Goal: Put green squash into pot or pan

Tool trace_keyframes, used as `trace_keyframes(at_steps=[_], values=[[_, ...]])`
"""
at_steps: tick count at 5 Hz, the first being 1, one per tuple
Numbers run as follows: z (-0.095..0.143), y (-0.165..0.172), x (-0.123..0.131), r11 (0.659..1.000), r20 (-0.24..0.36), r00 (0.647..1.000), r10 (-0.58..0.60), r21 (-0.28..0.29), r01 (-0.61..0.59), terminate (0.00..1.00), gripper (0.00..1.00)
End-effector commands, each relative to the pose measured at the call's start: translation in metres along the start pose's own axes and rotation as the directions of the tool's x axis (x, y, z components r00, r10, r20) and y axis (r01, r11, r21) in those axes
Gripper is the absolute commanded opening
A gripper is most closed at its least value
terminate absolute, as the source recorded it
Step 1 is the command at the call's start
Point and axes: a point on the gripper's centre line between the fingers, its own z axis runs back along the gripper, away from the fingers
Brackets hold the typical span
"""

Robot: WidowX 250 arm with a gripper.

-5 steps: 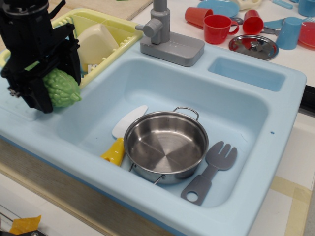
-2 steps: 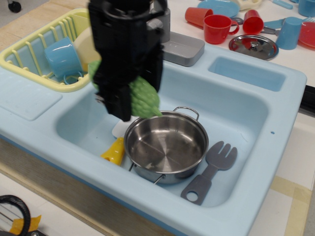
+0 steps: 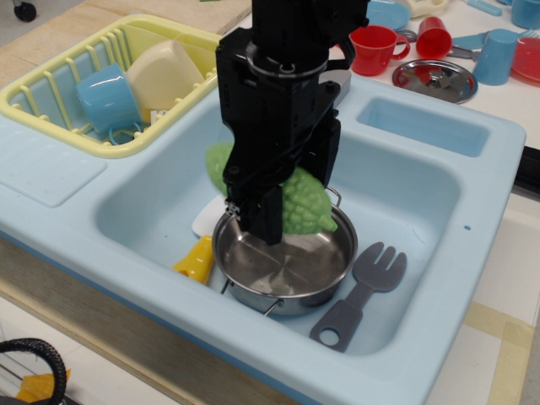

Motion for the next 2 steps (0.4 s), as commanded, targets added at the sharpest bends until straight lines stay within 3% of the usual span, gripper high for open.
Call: trace_keyframes(at_steps=[1, 2], values=[[0.0047, -0.004, 0.0002, 1.0, 0.0, 1.0, -0.005, -0.023, 0.005, 0.0, 1.0], [0.0047, -0.004, 0.0002, 1.0, 0.0, 1.0, -0.005, -0.023, 0.005, 1.0, 1.0]])
